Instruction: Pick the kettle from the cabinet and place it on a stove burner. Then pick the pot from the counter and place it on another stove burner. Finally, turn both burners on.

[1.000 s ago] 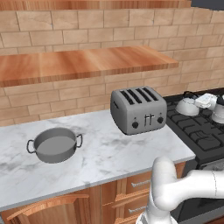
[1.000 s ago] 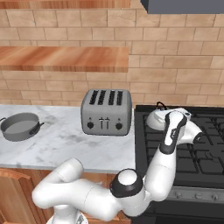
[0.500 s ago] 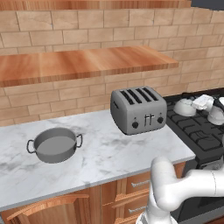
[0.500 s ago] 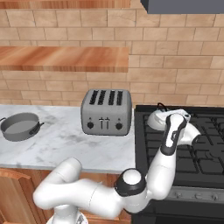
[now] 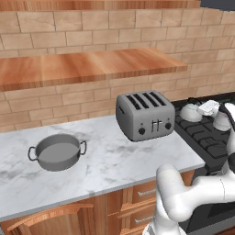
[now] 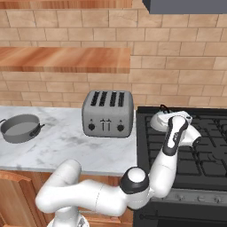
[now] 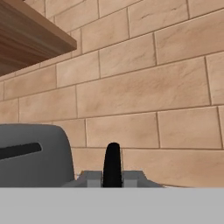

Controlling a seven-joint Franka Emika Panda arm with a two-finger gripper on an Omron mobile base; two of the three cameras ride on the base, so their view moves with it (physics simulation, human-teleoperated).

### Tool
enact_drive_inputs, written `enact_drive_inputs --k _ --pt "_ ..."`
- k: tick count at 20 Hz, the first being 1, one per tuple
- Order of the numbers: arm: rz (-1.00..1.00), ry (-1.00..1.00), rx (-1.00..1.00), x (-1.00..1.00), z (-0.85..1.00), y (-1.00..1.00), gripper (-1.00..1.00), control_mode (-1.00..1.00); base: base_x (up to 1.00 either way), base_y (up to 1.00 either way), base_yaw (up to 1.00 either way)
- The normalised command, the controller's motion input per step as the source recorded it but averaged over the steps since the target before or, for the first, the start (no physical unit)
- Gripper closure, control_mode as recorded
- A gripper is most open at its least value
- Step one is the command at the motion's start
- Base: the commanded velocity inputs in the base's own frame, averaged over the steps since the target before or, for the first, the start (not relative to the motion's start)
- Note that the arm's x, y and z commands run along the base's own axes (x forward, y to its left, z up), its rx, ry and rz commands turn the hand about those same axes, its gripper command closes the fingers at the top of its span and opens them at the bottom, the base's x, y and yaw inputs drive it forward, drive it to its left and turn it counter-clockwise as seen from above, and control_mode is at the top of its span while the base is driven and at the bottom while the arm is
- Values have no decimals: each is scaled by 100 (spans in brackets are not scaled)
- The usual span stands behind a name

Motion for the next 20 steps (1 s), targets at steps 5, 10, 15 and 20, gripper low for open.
enact_drive_inputs --k 5,10,15,20 --pt "0 0 0 33 -15 -7 100 -100 0 0 0" --pt "0 0 0 29 -15 -9 100 -100 0 0 0" --pt "0 0 0 17 -20 -4 100 -100 0 0 0" --pt "0 0 0 1 -24 0 -100 -100 0 0 0"
